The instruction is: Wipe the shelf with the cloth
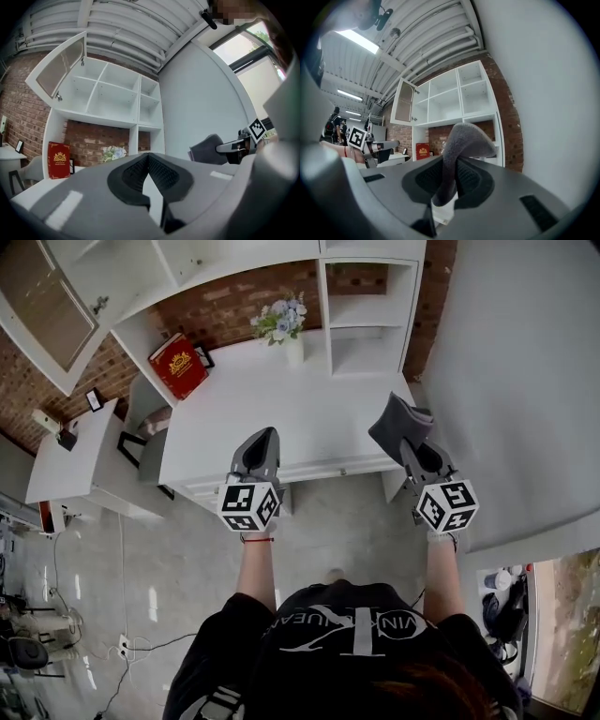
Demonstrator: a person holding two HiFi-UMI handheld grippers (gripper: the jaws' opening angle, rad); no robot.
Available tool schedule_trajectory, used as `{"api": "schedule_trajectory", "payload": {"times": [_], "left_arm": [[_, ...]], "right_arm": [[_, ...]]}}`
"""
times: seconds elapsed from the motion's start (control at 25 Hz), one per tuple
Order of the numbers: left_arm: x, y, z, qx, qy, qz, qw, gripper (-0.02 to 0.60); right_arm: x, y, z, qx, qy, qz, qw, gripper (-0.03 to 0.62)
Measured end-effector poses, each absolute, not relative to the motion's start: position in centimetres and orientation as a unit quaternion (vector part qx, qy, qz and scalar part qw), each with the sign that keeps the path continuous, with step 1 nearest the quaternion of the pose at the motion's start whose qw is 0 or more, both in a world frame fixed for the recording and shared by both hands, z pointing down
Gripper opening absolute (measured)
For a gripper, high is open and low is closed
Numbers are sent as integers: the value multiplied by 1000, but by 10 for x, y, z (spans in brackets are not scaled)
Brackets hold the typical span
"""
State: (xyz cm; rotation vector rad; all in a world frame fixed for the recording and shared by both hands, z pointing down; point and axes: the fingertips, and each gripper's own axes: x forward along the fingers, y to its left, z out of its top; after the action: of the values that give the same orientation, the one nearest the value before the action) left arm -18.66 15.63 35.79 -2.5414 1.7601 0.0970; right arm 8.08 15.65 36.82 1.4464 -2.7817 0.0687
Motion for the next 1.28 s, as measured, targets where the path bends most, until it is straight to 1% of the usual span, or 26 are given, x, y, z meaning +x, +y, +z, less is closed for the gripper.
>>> {"api": "schedule_trajectory", "payload": {"times": [0.48,0.76,0.96,1.28], "left_arm": [[-164,81,392,-841,541,18,-8,11],[-164,18,394,-837,548,13,-3,11],[-164,-36,382,-824,567,20,0,11],[-147,-102,382,-809,587,14,4,11]], "right_arm": [[91,83,386,479,-876,38,26,57],[88,15,389,469,-882,39,20,57],[84,-46,383,445,-894,40,28,57],[87,-120,384,405,-913,41,29,57]]}}
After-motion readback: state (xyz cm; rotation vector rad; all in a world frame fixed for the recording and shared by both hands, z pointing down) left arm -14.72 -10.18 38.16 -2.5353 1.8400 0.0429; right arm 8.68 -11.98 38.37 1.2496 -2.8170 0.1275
